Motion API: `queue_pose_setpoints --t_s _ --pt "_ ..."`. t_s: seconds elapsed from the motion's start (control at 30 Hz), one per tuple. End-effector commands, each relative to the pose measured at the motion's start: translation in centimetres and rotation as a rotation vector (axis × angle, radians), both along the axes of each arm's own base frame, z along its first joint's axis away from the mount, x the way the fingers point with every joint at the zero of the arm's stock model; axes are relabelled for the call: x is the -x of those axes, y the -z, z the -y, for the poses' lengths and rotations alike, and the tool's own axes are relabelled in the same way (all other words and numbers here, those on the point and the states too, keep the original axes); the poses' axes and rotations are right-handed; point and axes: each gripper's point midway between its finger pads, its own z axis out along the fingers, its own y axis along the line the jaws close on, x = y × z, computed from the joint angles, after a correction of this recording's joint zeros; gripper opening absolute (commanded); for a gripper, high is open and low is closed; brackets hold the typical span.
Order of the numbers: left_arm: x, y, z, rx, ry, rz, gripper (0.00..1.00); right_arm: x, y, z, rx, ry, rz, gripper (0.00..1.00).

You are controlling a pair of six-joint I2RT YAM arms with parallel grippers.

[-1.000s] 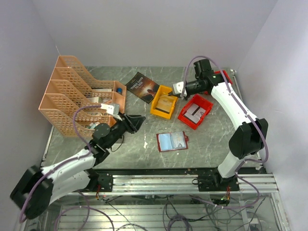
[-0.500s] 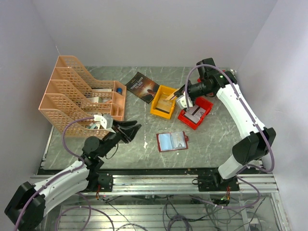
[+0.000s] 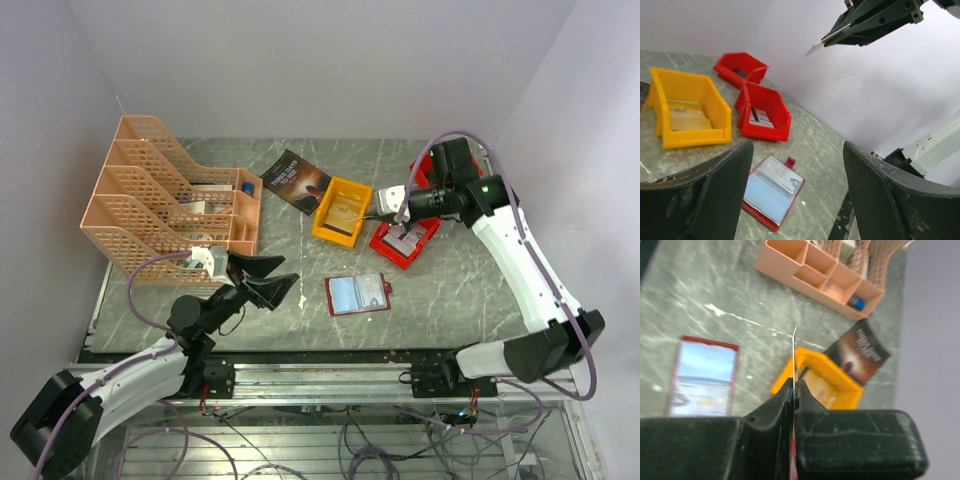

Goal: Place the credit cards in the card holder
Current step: Pick up the credit card from the storage box, then adjust the credit card.

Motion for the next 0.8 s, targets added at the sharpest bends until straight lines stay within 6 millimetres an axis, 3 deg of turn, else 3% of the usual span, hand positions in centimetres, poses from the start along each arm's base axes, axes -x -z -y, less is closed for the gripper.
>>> queue_pose_setpoints --t_s 0.0,0.2,0.3,0.4,0.47,0.77 --pt "1.2 -2.0 1.1 0.097 0.119 -0.058 0.84 1.1 1.3 -1.0 -0.157 0.302 -0.501 0.0" --pt "0.8 -2.1 1.9 0.197 0.178 -0.232 0.8 3.2 4.0 -2.1 -0.175 0.405 -0.976 0.0" --pt "0.3 -1.5 2.0 0.244 0.175 -0.332 0.78 3.4 3.8 -2.2 -0.236 0.428 -1.134 0.0" --pt "0.0 -1.3 2.1 0.286 0.168 -0.387 0.75 2.5 3.6 -1.7 -0.361 0.486 -1.279 0.0" --pt "-0.2 -1.3 2.3 0.307 0.159 -0.424 0.73 2.7 3.8 -1.6 -0.409 0.512 -1.462 0.0" --pt "-1.2 -2.1 4.1 0.341 0.106 -0.521 0.73 2.2 3.2 -2.0 -0.409 0.58 -1.828 0.0"
